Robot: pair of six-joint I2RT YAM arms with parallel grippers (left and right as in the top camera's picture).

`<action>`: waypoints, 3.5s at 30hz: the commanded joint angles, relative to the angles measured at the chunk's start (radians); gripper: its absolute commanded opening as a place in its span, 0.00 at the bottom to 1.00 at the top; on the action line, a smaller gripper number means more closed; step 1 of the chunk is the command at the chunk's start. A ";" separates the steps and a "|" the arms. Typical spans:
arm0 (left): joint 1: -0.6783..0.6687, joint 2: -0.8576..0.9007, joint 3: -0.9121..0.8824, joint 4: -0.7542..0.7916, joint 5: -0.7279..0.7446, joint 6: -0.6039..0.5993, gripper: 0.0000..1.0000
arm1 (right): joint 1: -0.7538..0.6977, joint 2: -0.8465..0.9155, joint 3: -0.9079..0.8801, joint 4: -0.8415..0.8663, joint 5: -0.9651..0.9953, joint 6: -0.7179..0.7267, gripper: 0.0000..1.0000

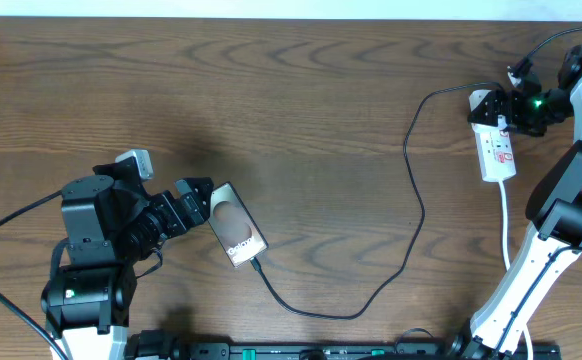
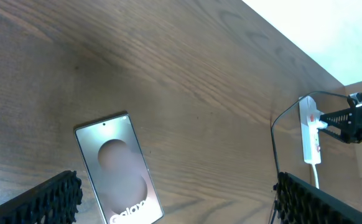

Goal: Plug charger to phone and switch on socket

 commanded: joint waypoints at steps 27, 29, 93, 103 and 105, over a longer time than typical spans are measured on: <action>0.000 -0.001 0.004 -0.002 0.006 0.021 0.98 | 0.019 0.007 -0.002 0.034 0.092 0.040 0.96; 0.000 -0.001 0.004 -0.002 0.006 0.021 0.98 | 0.019 0.007 0.000 0.027 0.092 0.040 0.96; 0.000 -0.001 0.004 -0.011 0.006 0.025 0.98 | 0.062 0.006 -0.033 -0.019 -0.011 0.112 0.83; 0.000 -0.001 0.004 0.001 0.006 0.024 0.98 | 0.003 -0.179 0.111 -0.119 0.156 0.178 0.90; 0.000 -0.001 0.004 0.000 0.006 0.024 0.98 | 0.003 -0.242 0.125 -0.137 0.176 0.178 0.93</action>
